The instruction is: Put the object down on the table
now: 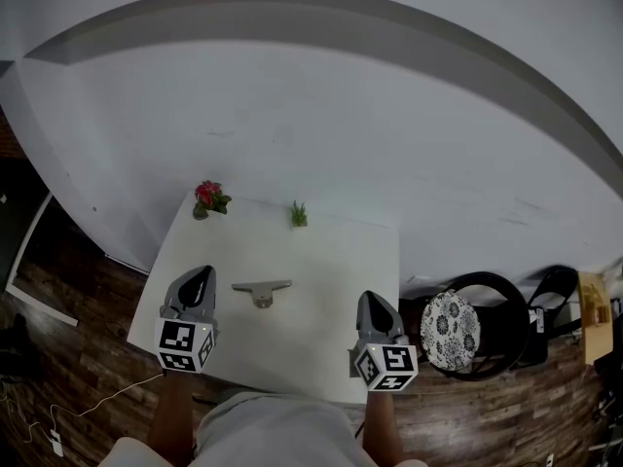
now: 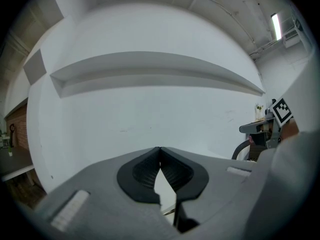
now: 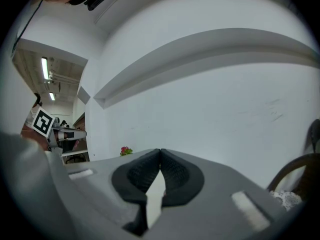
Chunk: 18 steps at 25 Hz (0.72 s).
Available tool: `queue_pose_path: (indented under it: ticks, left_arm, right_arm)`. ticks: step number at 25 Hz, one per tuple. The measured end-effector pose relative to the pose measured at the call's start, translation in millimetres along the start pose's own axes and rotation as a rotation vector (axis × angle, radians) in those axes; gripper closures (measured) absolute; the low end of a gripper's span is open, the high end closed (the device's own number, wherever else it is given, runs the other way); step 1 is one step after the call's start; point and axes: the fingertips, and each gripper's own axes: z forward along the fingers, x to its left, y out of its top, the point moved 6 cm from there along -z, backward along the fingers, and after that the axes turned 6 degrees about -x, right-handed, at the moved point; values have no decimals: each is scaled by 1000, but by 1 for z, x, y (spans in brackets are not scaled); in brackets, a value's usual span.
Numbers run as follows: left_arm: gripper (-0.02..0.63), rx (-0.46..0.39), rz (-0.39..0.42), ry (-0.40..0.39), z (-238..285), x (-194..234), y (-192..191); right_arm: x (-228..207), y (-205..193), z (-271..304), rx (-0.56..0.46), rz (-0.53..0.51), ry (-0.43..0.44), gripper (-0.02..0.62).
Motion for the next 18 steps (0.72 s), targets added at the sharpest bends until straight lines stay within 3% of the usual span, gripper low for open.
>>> queue_pose_path:
  ticks: [18]
  left_arm:
    - [597, -13, 13, 2, -3, 6, 3]
  right_arm:
    - [0, 7, -2, -24, -33, -17, 592]
